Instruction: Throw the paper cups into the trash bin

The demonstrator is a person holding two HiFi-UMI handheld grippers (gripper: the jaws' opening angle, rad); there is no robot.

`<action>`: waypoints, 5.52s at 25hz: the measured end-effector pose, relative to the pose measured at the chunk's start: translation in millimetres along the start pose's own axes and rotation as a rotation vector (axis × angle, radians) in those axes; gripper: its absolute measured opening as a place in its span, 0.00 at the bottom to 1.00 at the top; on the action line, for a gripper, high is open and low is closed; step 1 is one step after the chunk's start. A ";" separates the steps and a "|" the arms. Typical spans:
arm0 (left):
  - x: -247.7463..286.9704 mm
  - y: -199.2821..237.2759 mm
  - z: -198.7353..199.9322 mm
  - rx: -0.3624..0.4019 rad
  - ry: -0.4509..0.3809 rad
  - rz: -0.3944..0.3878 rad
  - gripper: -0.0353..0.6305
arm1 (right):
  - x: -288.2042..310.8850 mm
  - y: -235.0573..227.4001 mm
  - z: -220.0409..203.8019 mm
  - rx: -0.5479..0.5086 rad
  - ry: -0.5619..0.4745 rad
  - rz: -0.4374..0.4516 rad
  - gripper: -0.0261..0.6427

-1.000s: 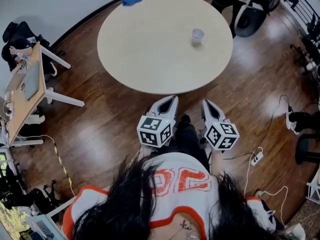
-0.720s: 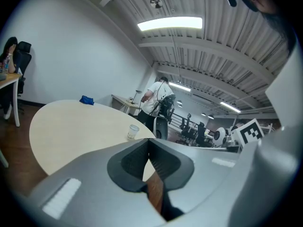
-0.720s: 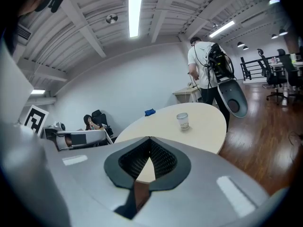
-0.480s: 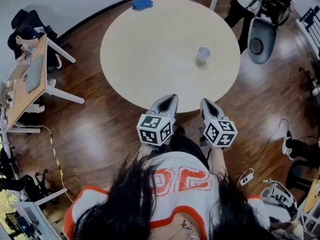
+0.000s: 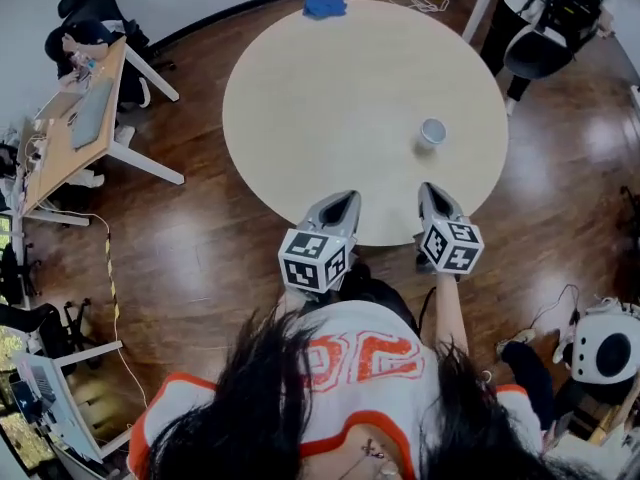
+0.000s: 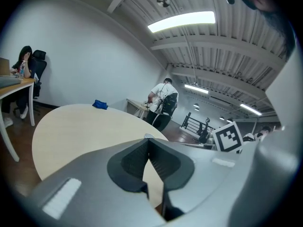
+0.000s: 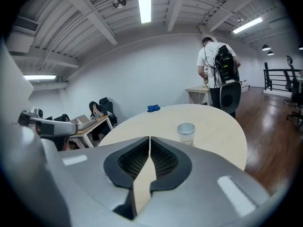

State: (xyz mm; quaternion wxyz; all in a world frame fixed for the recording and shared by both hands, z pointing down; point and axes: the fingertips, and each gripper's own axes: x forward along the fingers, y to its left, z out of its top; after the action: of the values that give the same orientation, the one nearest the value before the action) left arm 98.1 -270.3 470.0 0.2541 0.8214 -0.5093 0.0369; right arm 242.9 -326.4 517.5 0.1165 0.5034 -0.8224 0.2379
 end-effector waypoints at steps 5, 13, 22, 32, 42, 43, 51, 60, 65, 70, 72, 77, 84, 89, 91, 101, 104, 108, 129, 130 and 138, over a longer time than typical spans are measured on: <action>2.2 18.8 9.1 -0.020 -0.019 0.080 0.05 | 50.5 -31.3 17.7 -0.109 0.051 0.003 0.11; -0.7 36.5 12.7 -0.046 -0.036 0.157 0.05 | 123.4 -68.5 18.9 -0.330 0.186 -0.016 0.18; -1.6 47.8 8.2 -0.057 -0.037 0.211 0.05 | 157.3 -99.4 -4.8 -0.360 0.303 -0.065 0.23; -9.6 64.4 9.0 -0.084 -0.049 0.249 0.05 | 169.6 -99.9 -24.4 -0.506 0.408 -0.109 0.17; -18.5 70.3 9.1 -0.085 -0.055 0.250 0.05 | 153.9 -87.3 -13.4 -0.353 0.353 -0.110 0.08; -20.1 71.2 8.9 -0.085 -0.056 0.249 0.05 | 151.1 -83.0 -12.2 -0.345 0.341 -0.104 0.08; -27.5 69.3 10.3 -0.080 -0.061 0.200 0.05 | 119.0 -38.2 -12.5 -0.267 0.292 -0.038 0.08; -49.6 66.7 4.7 -0.067 -0.056 0.140 0.05 | 73.7 29.4 -27.3 -0.224 0.247 0.019 0.08; -71.0 64.8 -2.4 -0.067 -0.048 0.103 0.05 | 41.2 66.6 -36.5 -0.177 0.216 0.016 0.08; -97.9 66.6 -12.6 -0.052 -0.024 0.069 0.05 | 9.6 112.3 -52.9 -0.159 0.195 0.033 0.08; -112.1 70.1 -20.3 -0.049 -0.012 0.057 0.05 | -2.6 131.7 -65.2 -0.148 0.188 0.035 0.08; -136.1 71.8 -36.0 -0.053 0.010 0.034 0.05 | -26.5 159.6 -97.2 -0.123 0.200 0.020 0.08; -148.1 50.2 -56.9 -0.046 0.041 -0.016 0.05 | -61.5 171.5 -124.2 -0.102 0.210 0.005 0.08; -148.5 35.6 -58.6 -0.025 0.030 -0.020 0.05 | -71.9 162.7 -136.5 -0.077 0.216 0.009 0.08; -154.1 31.6 -58.7 -0.023 0.024 -0.014 0.05 | -77.9 164.8 -139.5 -0.065 0.213 0.015 0.08; -185.5 -12.3 -89.4 -0.006 0.057 0.006 0.05 | -127.9 170.1 -161.2 -0.063 0.205 0.035 0.08; -200.9 -14.9 -98.4 -0.003 0.065 0.027 0.05 | -135.8 176.6 -169.3 -0.056 0.206 0.051 0.08; -219.3 -12.0 -108.9 -0.016 0.066 0.068 0.05 | -144.1 186.0 -176.8 -0.050 0.205 0.077 0.08; -253.3 71.6 -85.6 0.022 0.067 0.035 0.05 | -112.9 228.2 -208.0 0.034 0.218 -0.059 0.08; -252.8 80.0 -82.0 0.023 0.074 0.025 0.05 | -107.2 230.0 -208.4 0.049 0.219 -0.075 0.08; -241.3 123.3 -73.5 0.068 0.129 -0.073 0.05 | -75.0 246.1 -221.5 0.163 0.206 -0.175 0.08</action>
State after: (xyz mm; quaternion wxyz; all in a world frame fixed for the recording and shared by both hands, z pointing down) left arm -108.3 -82.9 503.6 0.2596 0.8435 -0.4600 0.0975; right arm 49.8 -62.3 608.2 0.1793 0.5538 -0.7371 0.3433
